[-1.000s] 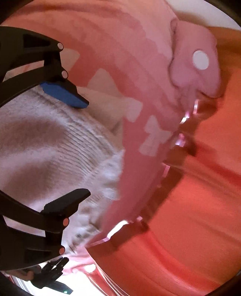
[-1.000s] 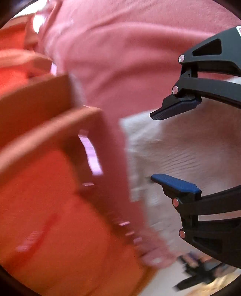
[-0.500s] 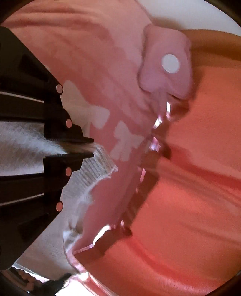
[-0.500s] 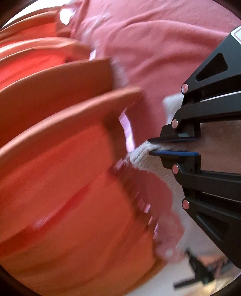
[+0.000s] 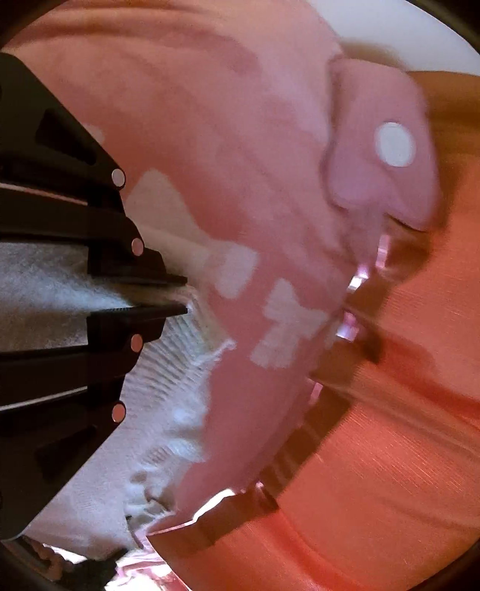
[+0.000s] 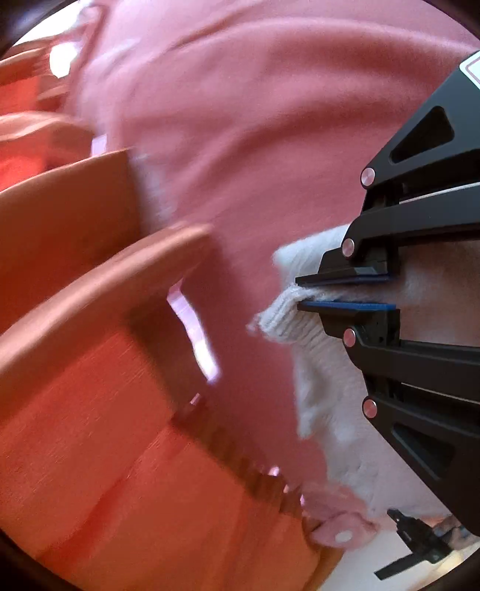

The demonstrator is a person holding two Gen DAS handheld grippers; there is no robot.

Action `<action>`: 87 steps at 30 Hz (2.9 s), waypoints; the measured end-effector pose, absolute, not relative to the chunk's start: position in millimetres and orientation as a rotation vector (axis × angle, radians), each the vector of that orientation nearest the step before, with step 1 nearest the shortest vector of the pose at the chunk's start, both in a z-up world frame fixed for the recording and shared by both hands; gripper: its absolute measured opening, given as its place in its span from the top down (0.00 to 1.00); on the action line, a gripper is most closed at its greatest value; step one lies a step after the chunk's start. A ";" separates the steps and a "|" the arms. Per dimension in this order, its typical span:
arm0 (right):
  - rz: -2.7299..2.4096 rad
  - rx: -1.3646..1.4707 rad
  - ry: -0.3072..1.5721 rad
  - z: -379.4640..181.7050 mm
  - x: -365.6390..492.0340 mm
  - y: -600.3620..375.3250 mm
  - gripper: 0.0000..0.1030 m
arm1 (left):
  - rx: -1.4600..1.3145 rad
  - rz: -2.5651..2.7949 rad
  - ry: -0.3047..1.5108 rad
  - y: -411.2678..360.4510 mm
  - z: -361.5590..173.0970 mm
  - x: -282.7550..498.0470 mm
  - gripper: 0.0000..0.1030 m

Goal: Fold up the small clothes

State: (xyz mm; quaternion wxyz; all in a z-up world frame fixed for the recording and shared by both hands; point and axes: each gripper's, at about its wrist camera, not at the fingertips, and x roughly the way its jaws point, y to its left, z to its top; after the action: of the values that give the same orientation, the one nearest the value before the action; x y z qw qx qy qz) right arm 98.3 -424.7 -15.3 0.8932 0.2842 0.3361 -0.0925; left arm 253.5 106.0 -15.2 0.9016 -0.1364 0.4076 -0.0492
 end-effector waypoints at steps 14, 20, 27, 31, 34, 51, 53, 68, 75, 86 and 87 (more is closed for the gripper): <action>-0.025 0.422 0.711 28.2 83.0 -330.1 0.82 | -0.330 -0.151 0.766 102.3 33.8 199.2 0.44; 0.418 0.175 1.102 -28.8 75.0 -174.7 0.87 | -0.120 -0.362 0.979 30.0 10.1 148.9 0.37; 0.074 0.341 1.108 -41.1 60.5 -306.0 1.00 | -0.007 -0.276 0.951 72.2 -14.7 116.2 0.41; -0.151 0.475 1.000 -32.0 33.2 -379.1 1.00 | -0.128 -0.250 0.910 106.6 -5.3 113.6 0.46; -0.242 0.454 0.890 -14.6 42.6 -384.6 0.70 | -0.127 -0.139 0.822 106.7 15.0 131.4 0.34; -0.110 0.466 0.681 4.2 125.7 -403.4 0.92 | -0.272 -0.171 0.804 89.7 8.5 247.9 0.89; -0.158 0.459 0.714 -8.5 134.1 -409.8 0.91 | -0.245 -0.140 0.792 88.7 5.1 254.5 0.89; 0.161 0.244 0.904 4.0 106.1 -256.9 0.79 | -0.244 -0.257 0.824 66.8 30.5 182.5 0.47; 0.147 0.184 1.014 -25.1 88.9 -227.2 0.83 | -0.012 -0.191 0.934 40.6 -12.1 135.5 0.48; 0.190 0.164 1.043 -33.2 72.5 -212.9 0.75 | -0.039 -0.159 0.932 45.8 -10.5 121.1 0.42; 0.188 0.124 1.087 -44.4 75.4 -204.4 0.75 | -0.024 -0.156 0.939 43.6 -13.7 122.6 0.42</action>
State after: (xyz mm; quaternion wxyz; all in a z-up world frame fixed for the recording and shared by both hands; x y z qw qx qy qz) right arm 75.4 -204.4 -44.4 0.8500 0.0588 0.5158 0.0892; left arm 122.6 43.6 -13.7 0.8889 -0.0116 0.4518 -0.0750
